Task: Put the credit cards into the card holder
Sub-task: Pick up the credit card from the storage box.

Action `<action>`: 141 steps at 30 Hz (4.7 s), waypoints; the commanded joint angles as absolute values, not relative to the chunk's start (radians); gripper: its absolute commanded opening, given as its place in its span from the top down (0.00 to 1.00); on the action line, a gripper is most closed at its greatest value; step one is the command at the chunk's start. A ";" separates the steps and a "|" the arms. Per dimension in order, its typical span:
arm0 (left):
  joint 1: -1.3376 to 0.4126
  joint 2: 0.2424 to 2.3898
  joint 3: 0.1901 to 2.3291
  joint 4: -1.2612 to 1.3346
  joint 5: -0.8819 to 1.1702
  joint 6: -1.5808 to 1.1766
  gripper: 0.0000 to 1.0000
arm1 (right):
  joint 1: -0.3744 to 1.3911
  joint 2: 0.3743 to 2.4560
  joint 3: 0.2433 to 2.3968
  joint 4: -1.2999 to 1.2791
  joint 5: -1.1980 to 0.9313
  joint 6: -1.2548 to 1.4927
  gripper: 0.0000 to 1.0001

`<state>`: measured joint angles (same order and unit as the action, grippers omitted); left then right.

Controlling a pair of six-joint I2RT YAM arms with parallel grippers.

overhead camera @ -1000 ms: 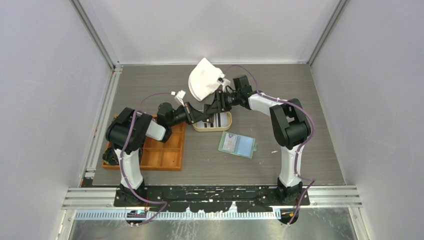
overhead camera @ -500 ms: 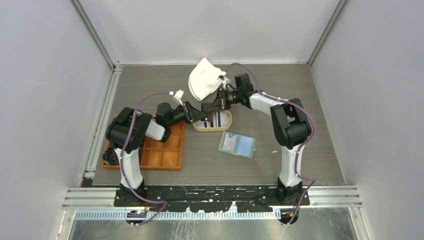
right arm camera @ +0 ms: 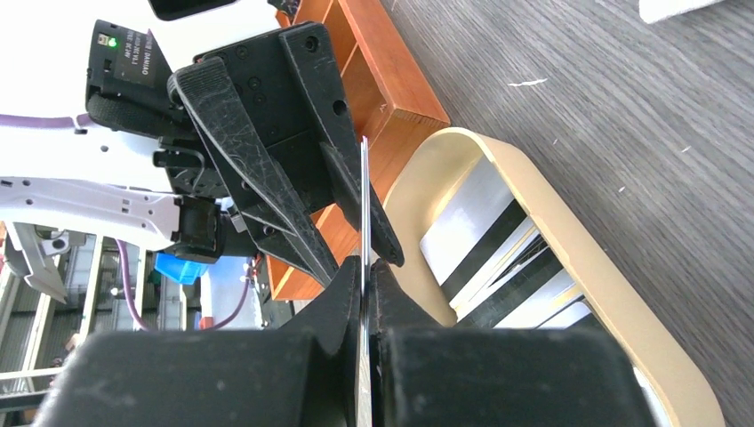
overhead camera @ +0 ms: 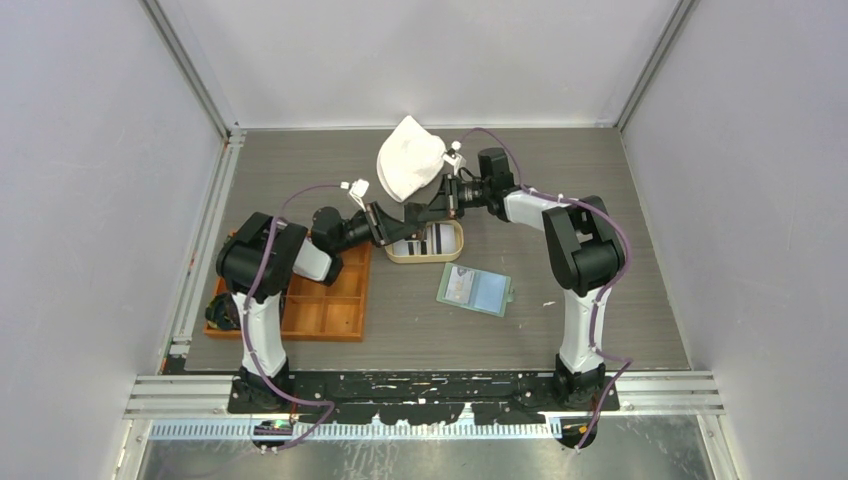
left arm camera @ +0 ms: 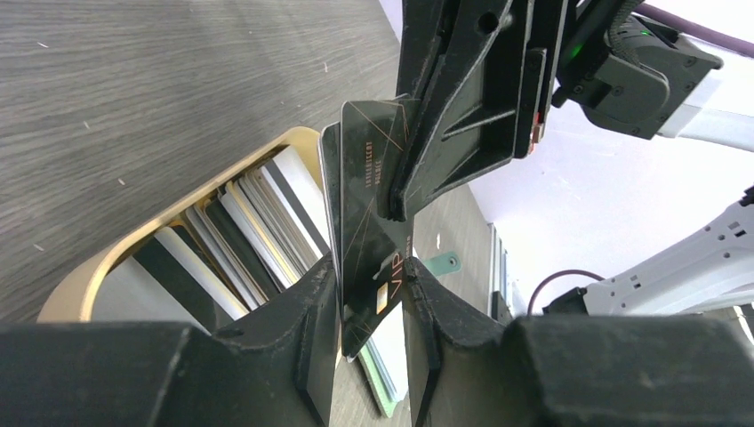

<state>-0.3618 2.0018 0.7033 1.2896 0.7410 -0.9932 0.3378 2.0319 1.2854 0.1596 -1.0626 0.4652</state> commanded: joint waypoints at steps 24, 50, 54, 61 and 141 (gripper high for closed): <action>-0.379 2.008 0.753 1.332 0.826 -1.001 1.00 | 0.333 1.998 1.314 0.170 -0.976 0.417 0.47; -0.364 1.991 0.717 1.431 0.848 -1.025 0.55 | 0.331 1.994 1.248 0.398 -1.086 0.561 0.97; -0.364 1.998 0.723 1.431 0.854 -1.032 0.59 | 0.331 1.998 1.250 0.398 -1.095 0.552 0.97; -0.335 1.979 0.690 1.430 0.802 -1.028 0.54 | 0.324 1.980 1.282 0.195 -1.088 0.361 0.96; -0.367 1.988 0.788 1.431 0.965 -0.533 0.89 | 0.366 2.169 1.789 -0.984 -1.139 -1.155 0.98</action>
<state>-0.3599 1.9804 0.7586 1.3651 0.9295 -0.5411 0.3656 2.1689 1.7435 -0.9852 -1.1130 -1.1492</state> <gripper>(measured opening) 0.063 0.093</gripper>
